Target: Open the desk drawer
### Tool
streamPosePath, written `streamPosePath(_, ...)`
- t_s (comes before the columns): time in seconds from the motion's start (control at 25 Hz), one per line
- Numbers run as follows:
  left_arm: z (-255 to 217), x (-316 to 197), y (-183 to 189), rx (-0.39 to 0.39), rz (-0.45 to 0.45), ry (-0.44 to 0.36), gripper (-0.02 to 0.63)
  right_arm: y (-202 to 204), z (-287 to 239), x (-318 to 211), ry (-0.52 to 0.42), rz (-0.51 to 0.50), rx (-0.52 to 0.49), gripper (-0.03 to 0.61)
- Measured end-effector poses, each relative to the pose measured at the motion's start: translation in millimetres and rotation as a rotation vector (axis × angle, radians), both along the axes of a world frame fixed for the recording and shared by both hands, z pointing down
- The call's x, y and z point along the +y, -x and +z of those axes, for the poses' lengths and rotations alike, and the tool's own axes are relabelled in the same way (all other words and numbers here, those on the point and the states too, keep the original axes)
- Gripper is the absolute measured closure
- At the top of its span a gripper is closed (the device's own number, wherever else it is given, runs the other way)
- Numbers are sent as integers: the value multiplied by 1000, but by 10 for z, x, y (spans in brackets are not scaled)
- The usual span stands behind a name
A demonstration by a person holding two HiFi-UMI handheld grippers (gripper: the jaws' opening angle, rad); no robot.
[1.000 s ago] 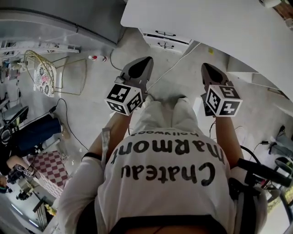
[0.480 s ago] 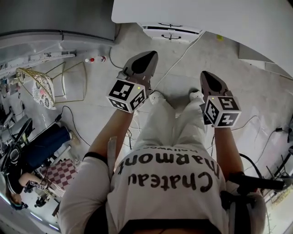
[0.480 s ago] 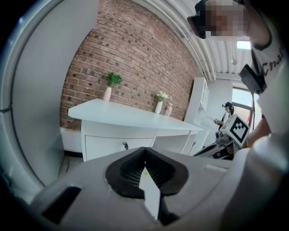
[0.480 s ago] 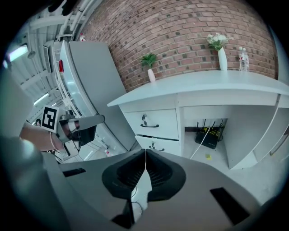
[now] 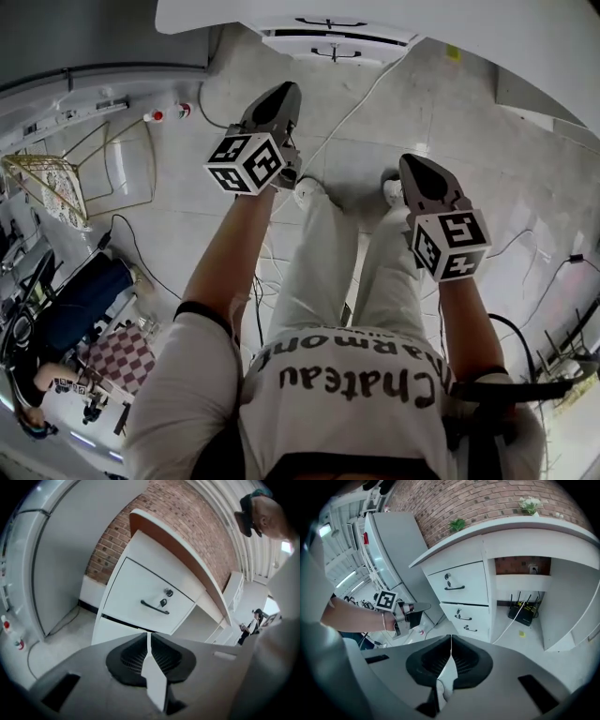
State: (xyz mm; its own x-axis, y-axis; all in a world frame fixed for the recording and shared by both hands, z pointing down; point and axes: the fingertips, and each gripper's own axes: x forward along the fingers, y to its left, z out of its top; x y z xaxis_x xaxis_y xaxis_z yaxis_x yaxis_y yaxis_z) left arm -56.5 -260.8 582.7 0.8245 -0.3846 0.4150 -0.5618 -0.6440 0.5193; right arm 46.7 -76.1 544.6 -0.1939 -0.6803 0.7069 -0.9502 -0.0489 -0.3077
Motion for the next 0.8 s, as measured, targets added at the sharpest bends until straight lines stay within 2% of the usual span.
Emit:
streamPosePath(0.12, 378, -43, -91, -10, -8, 56, 591, -23, 211, 155, 15, 3, -21, 564)
streamPosePath(0.16, 481, -61, -133, -4, -11, 77, 549, -27, 293, 199, 19, 1, -25, 565)
streamPosePath(0.2, 568, -79, -177, 13, -17, 101, 466, -30, 386, 236, 26, -3, -26, 565)
streamPosePath(0.24, 645, -100, -217, 37, -29, 123, 439, -40, 485, 262, 34, -8, -26, 565)
streamPosePath(0.44, 1109, -255, -405, 164, -140, 240, 433, -230, 906, 158, 5, -5, -37, 563)
streamPosePath(0.6, 1328, -407, -567, 327, -285, 367, 408, -395, 1012, 107, -47, -14, -43, 565)
streamPosePath(0.8, 1717, -530, -753, 412, -316, 408, 390, -346, 1292, -177, -143, -40, -49, 565)
